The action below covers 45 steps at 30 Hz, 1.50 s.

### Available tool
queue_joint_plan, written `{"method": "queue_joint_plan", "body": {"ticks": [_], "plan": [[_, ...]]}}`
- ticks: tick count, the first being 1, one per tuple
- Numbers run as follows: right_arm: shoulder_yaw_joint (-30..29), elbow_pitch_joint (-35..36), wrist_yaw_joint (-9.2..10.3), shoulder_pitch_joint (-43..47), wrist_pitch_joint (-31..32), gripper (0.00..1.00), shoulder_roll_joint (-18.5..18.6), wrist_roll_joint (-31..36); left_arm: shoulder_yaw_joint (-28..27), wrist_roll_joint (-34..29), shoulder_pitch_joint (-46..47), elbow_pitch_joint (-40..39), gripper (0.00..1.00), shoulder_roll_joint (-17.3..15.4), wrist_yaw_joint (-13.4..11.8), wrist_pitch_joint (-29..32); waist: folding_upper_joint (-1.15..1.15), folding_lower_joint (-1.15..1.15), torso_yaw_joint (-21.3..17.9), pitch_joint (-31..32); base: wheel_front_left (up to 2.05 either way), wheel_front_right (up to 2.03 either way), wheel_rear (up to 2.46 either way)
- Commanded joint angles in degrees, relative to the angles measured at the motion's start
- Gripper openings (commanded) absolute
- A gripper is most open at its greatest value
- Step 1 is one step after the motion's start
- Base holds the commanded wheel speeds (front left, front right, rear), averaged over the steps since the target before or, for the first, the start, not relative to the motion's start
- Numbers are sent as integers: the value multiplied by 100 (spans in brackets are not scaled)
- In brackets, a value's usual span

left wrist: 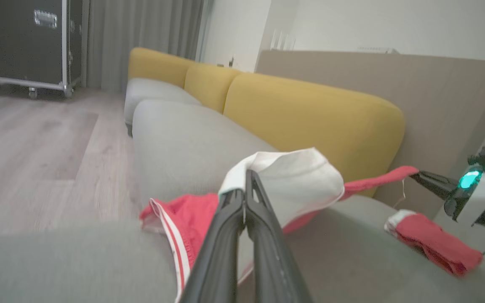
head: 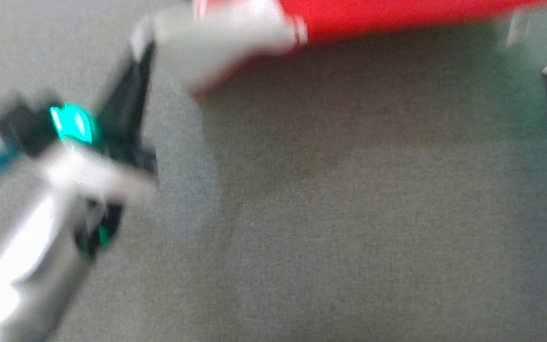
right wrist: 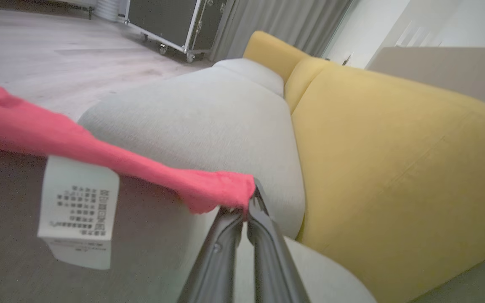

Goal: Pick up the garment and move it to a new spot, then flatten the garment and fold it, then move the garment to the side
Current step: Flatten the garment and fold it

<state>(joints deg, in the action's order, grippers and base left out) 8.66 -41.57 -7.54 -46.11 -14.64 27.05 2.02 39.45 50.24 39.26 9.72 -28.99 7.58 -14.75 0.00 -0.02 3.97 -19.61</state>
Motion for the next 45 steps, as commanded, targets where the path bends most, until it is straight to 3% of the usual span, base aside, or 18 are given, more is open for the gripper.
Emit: {"method": "queue_joint_plan", "body": {"ticks": [1, 10, 21, 26, 34, 45], "plan": [[-16, 206, 5, 243, -35, 0, 60, -66, -320, -85, -74, -221, 0, -332, -9, -24, 0, 2, -27, 261, 0, 0, 0], [-409, 879, 5, 2457, 127, 0, 53, -521, -507, -255, -2853, -1002, 0, -163, -392, -24, 0, 2, -107, 857, 0, 0, 0], [-1172, 3172, 5, 4892, 1169, 0, -364, -573, -799, -303, -4418, -1716, 0, -51, -660, -25, 0, 2, -170, 1151, 0, 0, 0], [-1249, 3505, 5, 4980, 1414, 0, -377, -599, -883, -188, -4249, -1707, 0, 55, -605, -25, 0, 2, -212, 1080, 0, 0, 0], [-1182, 3340, 5, 4382, 1614, 0, -409, -580, -932, -136, -3256, -1302, 0, 320, -364, 38, 0, 2, -187, 763, 0, 0, 0], [-810, 2476, 5, 3068, 1712, 0, -339, -637, -767, -240, -1367, -235, 0, 478, -48, 122, 0, 2, -118, 122, 0, 0, 0]]}}
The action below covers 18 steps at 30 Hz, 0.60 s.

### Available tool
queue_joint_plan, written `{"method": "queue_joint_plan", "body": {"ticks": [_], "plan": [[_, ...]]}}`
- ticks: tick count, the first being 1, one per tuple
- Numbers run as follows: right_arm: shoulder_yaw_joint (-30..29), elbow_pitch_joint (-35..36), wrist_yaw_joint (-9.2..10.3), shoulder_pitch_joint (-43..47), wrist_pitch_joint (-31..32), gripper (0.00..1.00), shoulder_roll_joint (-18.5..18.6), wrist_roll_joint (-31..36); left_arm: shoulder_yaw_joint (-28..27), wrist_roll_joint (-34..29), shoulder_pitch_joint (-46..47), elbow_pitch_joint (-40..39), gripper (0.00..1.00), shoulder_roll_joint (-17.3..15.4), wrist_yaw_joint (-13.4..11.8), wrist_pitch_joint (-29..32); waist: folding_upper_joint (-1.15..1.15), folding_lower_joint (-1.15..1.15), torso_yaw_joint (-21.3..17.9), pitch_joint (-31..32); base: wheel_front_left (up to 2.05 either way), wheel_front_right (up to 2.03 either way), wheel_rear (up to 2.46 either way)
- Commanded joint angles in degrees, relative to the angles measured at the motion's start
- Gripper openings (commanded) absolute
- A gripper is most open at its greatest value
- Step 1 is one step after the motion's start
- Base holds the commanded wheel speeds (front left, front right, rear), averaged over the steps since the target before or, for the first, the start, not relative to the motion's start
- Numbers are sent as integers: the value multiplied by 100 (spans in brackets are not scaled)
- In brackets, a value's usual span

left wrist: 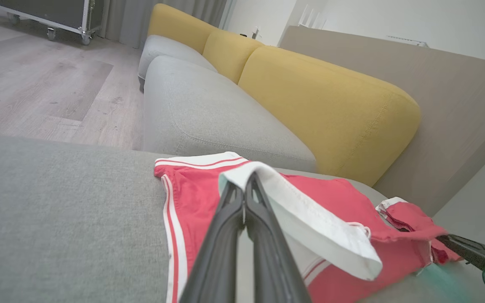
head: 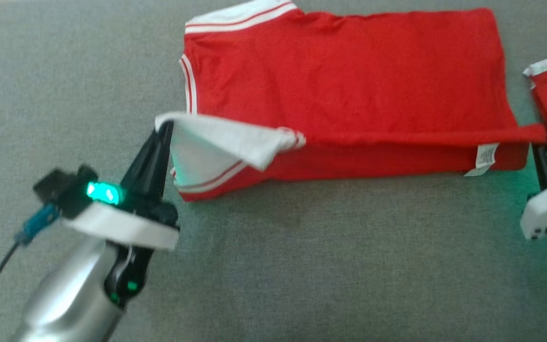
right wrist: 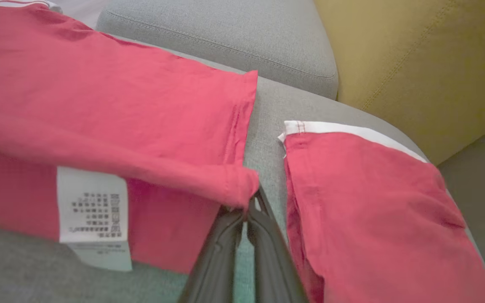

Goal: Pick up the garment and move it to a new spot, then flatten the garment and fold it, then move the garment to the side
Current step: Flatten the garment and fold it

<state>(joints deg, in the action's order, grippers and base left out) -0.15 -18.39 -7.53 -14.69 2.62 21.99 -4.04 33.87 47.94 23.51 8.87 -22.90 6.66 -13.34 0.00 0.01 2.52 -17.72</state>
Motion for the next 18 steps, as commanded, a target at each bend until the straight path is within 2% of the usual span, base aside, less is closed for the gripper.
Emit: {"method": "queue_joint_plan", "body": {"ticks": [1, 10, 11, 12, 13, 14, 18], "plan": [[97, 92, 4, -165, -18, 0, 171, -36, -158, -3, 342, -47, 0, -114, 53, 2, 0, -1, 43, -111, 0, 0, 0], [306, -577, 4, -885, -87, 0, 207, -101, 401, 146, 1255, 702, 1, 4, 80, -74, 0, -1, 130, -347, 0, 0, 0], [321, -636, 4, -951, -103, 16, 189, -123, 455, 170, 1326, 773, 39, 7, 80, -91, 0, -1, 134, -360, 0, 0, 0], [316, -694, 4, -1017, -128, 67, 167, -149, 493, 194, 1391, 843, 49, 12, 81, -108, 0, -1, 138, -371, 0, 0, 0], [313, -746, 4, -1080, -163, 100, 145, -164, 507, 194, 1449, 912, 85, 12, 81, -124, 0, -1, 140, -380, 0, 0, 0], [282, -788, 4, -1144, -232, 100, 118, -168, 498, 186, 1493, 975, 100, 21, 81, -139, 0, -1, 142, -386, 0, 0, 0], [218, -931, 4, -1293, -529, 100, -13, -107, 228, 121, 1514, 1065, 100, 136, 81, -161, 0, -1, 162, -375, 0, 0, 0]]}}
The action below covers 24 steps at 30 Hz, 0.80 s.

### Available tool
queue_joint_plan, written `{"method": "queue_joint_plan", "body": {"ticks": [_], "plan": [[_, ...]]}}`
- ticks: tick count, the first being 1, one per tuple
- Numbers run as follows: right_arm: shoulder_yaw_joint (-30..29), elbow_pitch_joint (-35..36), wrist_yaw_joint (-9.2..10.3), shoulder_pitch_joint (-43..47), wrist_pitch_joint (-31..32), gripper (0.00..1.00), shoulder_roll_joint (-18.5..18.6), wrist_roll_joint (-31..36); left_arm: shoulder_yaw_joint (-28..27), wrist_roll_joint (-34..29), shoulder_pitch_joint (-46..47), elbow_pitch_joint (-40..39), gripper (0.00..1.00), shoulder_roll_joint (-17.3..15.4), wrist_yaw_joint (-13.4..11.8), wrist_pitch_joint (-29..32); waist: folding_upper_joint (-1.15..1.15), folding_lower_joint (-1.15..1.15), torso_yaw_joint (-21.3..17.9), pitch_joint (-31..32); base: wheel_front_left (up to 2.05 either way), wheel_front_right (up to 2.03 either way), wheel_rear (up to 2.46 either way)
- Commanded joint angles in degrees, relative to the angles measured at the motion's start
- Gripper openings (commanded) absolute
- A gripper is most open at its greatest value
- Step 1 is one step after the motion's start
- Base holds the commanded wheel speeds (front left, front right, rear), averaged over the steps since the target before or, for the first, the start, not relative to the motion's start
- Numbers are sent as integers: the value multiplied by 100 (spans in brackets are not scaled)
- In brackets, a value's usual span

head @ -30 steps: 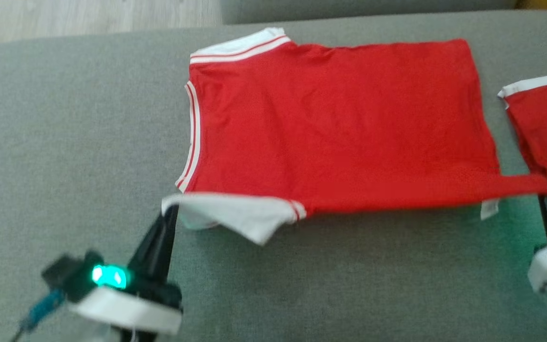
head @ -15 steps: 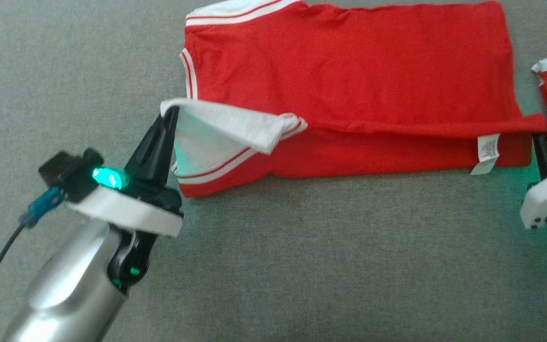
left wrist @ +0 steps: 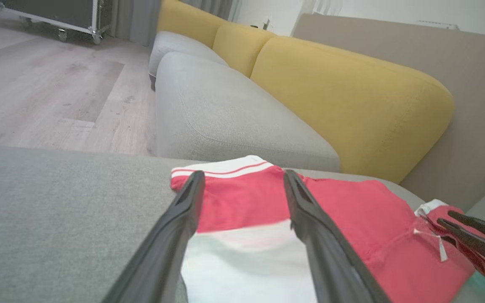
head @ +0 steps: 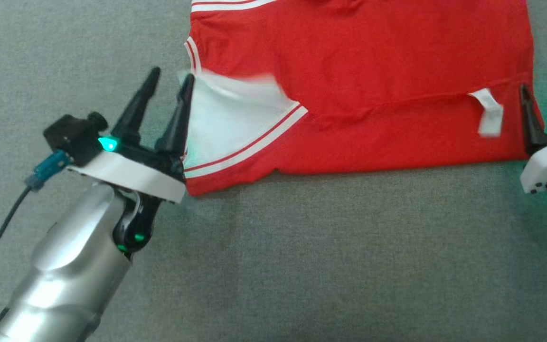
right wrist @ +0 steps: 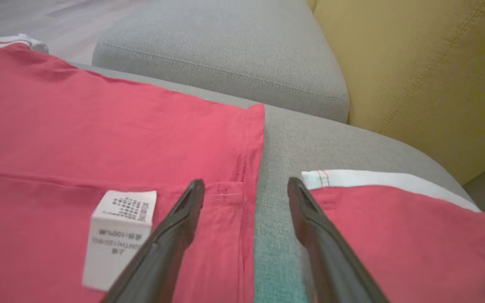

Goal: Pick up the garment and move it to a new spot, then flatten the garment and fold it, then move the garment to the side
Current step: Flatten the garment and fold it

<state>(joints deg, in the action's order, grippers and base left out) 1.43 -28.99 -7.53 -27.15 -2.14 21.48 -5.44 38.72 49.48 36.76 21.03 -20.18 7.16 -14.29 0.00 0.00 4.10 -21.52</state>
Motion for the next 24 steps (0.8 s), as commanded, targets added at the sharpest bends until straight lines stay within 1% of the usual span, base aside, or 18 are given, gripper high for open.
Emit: {"method": "queue_joint_plan", "body": {"ticks": [1, 7, 10, 13, 16, 19, 24], "plan": [[55, 103, 4, -52, -116, 100, 8, 46, -378, -92, 138, -190, 100, -91, 32, -68, 0, 0, 15, 16, 0, 0, 0], [-77, 23, 4, 156, -461, 100, -205, 141, -1117, -523, -610, -349, 100, 280, 32, -70, 0, 0, 56, 204, 0, 0, 0], [-162, 34, 4, 339, -539, 100, -315, 159, -1347, -788, -1070, -356, 100, 454, 32, -70, 0, 0, 61, 287, 0, 0, 0], [-233, 53, 4, 471, -583, 100, -378, 169, -1354, -984, -1445, -318, 100, 590, 32, -70, 0, 0, 52, 329, 0, 0, 0], [-265, 58, 4, 528, -595, 100, -419, 191, -1282, -1087, -1621, -222, 100, 627, 32, -70, 0, 0, 32, 342, 0, 0, 0], [-300, 58, 4, 562, -598, 100, -468, 212, -1163, -1127, -1764, 106, 100, 662, 32, -70, 0, 0, 3, 334, 0, 0, 0], [-312, 51, 4, 528, -570, 100, -505, 252, -1033, -1090, -1663, 682, 100, 783, 23, 52, 0, 0, -37, 280, 0, 0, 0]]}}
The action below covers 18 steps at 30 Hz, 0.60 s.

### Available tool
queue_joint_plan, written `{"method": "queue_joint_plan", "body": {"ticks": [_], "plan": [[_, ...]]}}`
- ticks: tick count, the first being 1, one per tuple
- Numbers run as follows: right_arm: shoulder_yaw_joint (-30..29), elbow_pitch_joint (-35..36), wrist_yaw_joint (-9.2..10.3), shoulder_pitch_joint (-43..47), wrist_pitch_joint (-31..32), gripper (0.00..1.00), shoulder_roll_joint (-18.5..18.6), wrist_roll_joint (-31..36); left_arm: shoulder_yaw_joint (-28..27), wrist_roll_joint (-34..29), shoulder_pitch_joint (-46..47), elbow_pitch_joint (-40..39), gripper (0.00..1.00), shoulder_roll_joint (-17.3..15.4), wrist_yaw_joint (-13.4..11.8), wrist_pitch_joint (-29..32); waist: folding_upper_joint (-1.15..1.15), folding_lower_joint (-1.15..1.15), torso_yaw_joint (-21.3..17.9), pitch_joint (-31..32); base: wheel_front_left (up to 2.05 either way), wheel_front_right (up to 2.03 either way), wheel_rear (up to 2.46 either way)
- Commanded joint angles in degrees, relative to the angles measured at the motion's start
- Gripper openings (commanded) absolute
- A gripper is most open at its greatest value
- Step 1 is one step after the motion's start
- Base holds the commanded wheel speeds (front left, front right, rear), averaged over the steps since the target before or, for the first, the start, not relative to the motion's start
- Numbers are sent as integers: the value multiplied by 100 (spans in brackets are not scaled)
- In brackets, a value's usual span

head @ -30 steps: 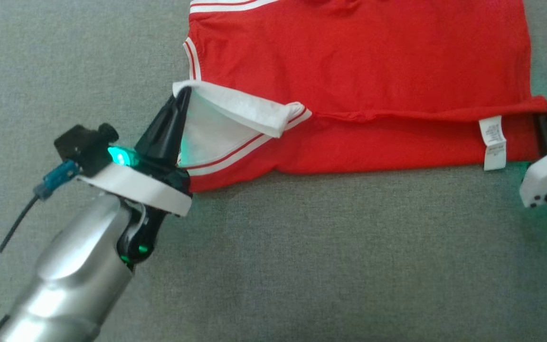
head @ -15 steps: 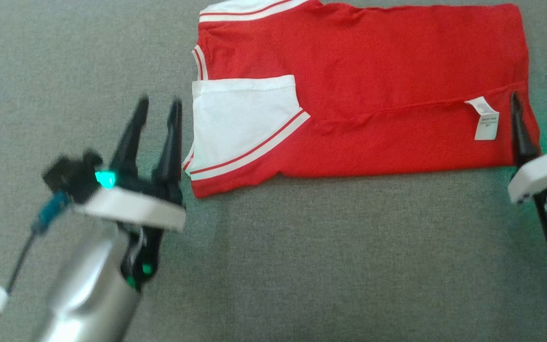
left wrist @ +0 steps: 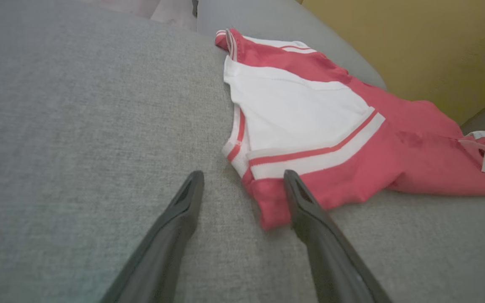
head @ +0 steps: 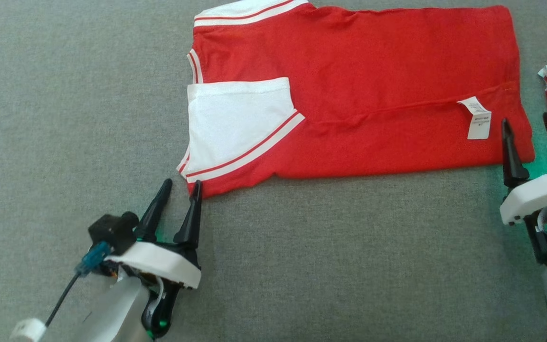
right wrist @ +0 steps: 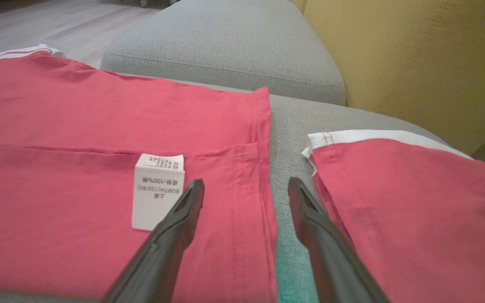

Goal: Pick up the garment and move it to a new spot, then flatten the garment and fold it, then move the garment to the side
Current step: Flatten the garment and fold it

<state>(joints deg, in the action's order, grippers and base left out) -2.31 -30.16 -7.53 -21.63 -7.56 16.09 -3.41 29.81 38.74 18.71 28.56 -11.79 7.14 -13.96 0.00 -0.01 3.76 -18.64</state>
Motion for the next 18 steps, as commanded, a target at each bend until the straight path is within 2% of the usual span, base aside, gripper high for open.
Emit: {"method": "queue_joint_plan", "body": {"ticks": [1, 4, 5, 6, 7, 8, 12, 18], "plan": [[43, 157, 4, -31, -9, 100, 36, 64, -109, 16, 171, 20, 100, -33, 26, 71, 0, 1, -9, -15, 0, 0, 0], [9, 111, 4, -54, 52, 100, 31, 112, 50, 111, 253, 243, 100, -12, 31, 264, 0, 1, -20, -28, 0, 0, 0], [5, 98, 4, -64, 67, 100, 24, 119, 114, 131, 277, 292, 91, -16, 32, 312, 0, 1, -22, -29, 0, 0, 0], [-1, 79, 4, -71, 76, 100, 26, 123, 194, 159, 299, 316, 58, -24, 32, 354, 0, 1, -24, -30, 0, 0, 0], [-5, 53, 4, -78, 92, 100, 28, 128, 279, 199, 316, 313, 35, -35, 33, 377, 0, 1, -24, -27, 0, 0, 0], [-9, 20, 4, -86, 121, 100, 22, 114, 375, 258, 322, 285, 0, -48, 33, 398, 0, 1, -23, -19, 0, 0, 0], [90, -138, 4, -86, 310, 100, -4, -56, 700, 450, 319, 93, 0, -221, 34, 389, 0, 1, 6, 38, 0, 0, 0], [148, -466, 4, -112, 750, 100, 111, -303, 764, 465, 369, -141, 0, -532, 34, 159, 0, 1, 95, 117, 0, 0, 0]]}}
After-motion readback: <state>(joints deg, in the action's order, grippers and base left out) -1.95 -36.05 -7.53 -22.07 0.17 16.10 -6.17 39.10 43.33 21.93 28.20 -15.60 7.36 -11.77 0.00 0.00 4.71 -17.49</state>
